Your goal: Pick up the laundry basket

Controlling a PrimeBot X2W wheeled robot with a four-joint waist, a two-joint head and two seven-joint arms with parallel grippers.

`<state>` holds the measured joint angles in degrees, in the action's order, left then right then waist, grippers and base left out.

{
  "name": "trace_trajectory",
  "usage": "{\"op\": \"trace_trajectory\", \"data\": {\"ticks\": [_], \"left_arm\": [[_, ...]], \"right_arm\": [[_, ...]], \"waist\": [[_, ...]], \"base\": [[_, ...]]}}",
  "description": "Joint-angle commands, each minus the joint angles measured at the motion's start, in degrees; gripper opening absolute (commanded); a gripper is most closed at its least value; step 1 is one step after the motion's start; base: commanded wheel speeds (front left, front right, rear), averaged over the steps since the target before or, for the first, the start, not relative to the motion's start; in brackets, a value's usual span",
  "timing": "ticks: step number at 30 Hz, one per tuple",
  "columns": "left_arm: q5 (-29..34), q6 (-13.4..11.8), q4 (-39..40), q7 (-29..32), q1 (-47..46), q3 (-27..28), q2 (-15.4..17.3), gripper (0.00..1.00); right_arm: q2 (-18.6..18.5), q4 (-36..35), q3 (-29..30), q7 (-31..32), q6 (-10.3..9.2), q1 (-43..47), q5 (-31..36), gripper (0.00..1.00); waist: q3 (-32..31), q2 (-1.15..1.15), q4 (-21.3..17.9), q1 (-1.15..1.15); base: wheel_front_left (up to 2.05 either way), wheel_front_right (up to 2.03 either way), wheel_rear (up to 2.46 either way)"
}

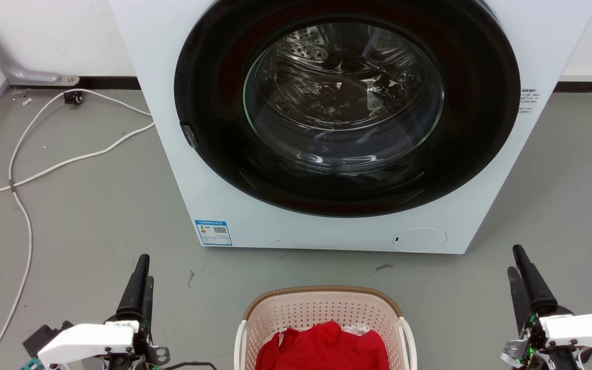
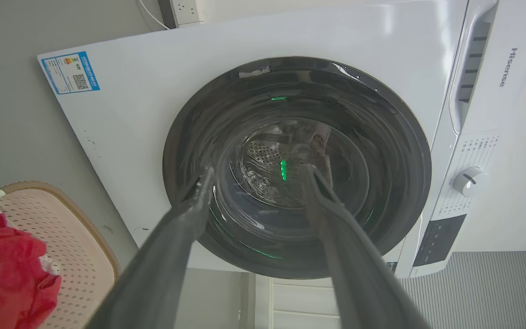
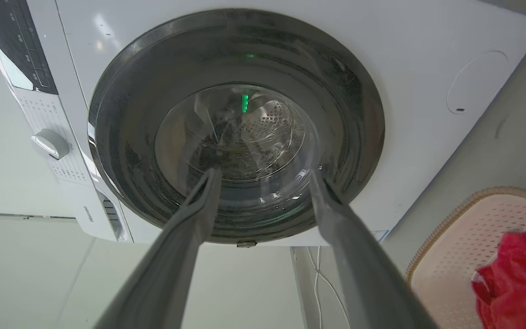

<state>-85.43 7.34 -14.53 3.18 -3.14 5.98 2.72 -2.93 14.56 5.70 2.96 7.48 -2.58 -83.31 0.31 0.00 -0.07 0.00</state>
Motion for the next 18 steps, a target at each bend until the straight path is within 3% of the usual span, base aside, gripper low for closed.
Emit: {"op": "trace_trajectory", "data": {"ticks": [1,18], "left_arm": [[2.26,-0.32,1.77,-0.73,-0.76,-0.01,0.11,1.0],[23.96,-5.54,7.07,-4.81,0.45,-4.03,0.14,1.0]], "right_arm": [[-0.11,-1.8,-0.28,-0.58,0.01,-0.48,2.94,1.0],[-0.08,-6.81,-2.44,-4.66,0.01,0.97,25.95,1.0]], "waist": [[0.02,0.0,0.0,0.0],[0.25,0.0,-0.13,0.0]], "base": [[0.0,0.0,0.0],[0.0,0.0,0.0]]}}
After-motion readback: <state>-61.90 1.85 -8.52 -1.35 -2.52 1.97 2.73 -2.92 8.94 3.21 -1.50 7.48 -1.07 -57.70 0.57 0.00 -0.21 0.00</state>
